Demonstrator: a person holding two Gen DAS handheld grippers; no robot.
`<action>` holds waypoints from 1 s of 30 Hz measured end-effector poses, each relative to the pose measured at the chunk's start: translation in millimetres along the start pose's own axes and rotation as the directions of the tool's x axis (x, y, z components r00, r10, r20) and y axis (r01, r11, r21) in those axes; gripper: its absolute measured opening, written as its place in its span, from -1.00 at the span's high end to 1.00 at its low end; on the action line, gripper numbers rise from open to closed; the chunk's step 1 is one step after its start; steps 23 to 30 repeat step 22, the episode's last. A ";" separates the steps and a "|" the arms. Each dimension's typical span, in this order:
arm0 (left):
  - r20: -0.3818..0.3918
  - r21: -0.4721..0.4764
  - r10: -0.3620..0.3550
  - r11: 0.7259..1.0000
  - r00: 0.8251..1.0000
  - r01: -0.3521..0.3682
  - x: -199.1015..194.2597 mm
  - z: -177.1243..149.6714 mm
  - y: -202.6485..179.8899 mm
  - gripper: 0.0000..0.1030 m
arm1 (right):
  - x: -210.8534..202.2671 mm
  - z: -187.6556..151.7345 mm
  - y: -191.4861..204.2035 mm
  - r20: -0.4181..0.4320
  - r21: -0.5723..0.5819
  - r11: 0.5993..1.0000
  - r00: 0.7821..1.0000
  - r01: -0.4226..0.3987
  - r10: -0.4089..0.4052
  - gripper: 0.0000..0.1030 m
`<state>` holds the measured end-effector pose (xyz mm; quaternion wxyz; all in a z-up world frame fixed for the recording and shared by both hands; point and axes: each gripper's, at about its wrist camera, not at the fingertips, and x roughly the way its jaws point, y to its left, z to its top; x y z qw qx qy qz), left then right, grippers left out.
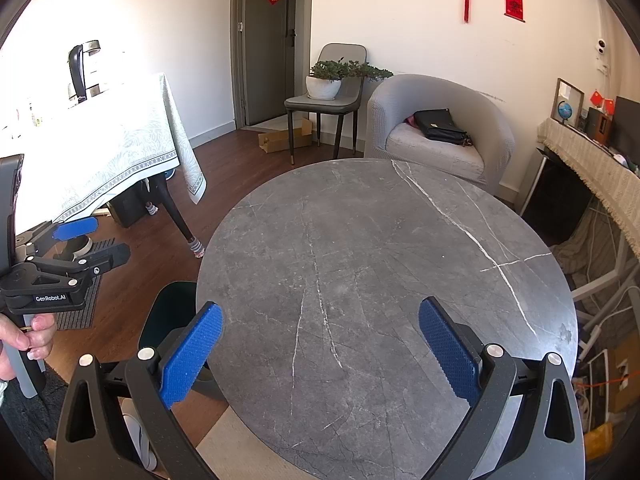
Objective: Collect trash
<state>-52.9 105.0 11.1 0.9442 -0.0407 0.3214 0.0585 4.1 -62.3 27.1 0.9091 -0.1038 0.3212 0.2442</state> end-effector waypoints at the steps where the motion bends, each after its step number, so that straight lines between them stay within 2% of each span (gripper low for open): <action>1: 0.000 0.000 0.001 1.000 1.000 -0.001 -0.1 0.0 -0.2 -0.93 | -0.1 0.0 -0.1 0.000 0.000 1.000 1.000 0.000 0.000 -0.93; 30: 0.008 0.013 0.023 1.000 1.000 -0.023 -3.6 1.3 -2.4 -0.93 | -0.2 0.3 0.4 0.000 -0.001 1.000 1.000 0.000 0.000 -0.93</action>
